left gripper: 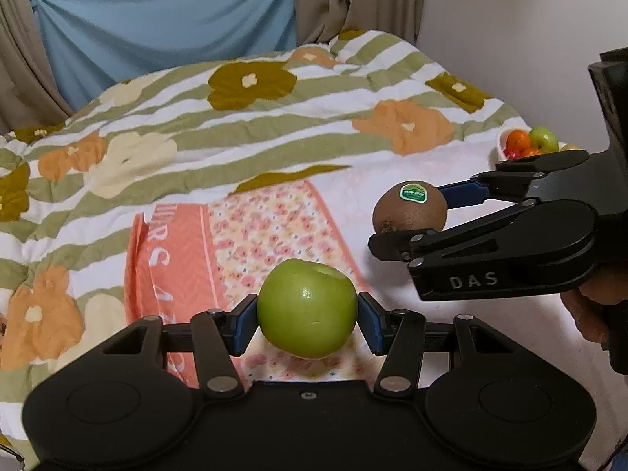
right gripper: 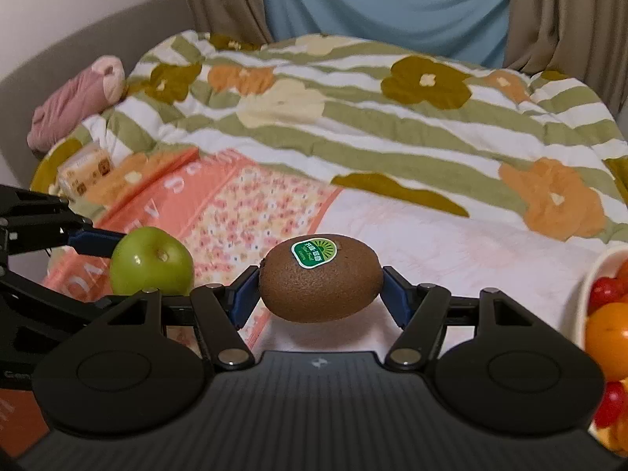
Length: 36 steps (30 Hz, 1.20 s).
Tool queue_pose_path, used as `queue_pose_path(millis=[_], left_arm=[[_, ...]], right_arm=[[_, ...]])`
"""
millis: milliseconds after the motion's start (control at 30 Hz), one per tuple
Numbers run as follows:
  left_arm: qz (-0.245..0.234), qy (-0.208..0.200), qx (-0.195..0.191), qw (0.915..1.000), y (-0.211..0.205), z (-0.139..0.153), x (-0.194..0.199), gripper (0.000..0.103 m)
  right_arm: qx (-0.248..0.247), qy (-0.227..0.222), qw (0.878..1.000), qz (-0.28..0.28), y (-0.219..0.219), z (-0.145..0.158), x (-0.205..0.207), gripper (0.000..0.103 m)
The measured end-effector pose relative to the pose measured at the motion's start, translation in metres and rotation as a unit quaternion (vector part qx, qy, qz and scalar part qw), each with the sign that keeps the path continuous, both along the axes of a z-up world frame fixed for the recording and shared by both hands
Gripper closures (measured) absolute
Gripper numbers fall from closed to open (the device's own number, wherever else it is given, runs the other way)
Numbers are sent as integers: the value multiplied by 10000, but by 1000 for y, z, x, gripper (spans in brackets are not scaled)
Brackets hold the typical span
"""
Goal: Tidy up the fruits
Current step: 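Grasp the kiwi with the right tool, then carry the kiwi over the bowl and open the right tool while the left carries the apple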
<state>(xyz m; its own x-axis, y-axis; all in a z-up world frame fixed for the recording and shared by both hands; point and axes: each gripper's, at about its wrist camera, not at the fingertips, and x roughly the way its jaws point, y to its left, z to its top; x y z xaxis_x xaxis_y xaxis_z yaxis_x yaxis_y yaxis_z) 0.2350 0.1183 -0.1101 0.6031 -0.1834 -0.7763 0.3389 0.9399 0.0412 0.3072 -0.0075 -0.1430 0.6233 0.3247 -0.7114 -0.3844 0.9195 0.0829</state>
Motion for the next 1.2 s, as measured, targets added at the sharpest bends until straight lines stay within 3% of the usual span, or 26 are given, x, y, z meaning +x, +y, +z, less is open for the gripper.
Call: queue_pose_path(millis=[300, 633, 933, 1200], left_arm=[[51, -332, -90, 9994, -38, 43, -16, 45], [-87, -565, -305, 9979, -115, 75, -23, 45], [-178, -535, -446, 9974, -186, 71, -16, 45], [-104, -422, -502, 9978, -233, 56, -6, 45]], right_arm=[[126, -278, 9995, -112, -53, 54, -23, 22], [63, -594, 9980, -220, -144, 94, -40, 22], [-165, -554, 9981, -224, -228, 91, -38, 22], [-369, -366, 9986, 64, -278, 64, -26, 22]])
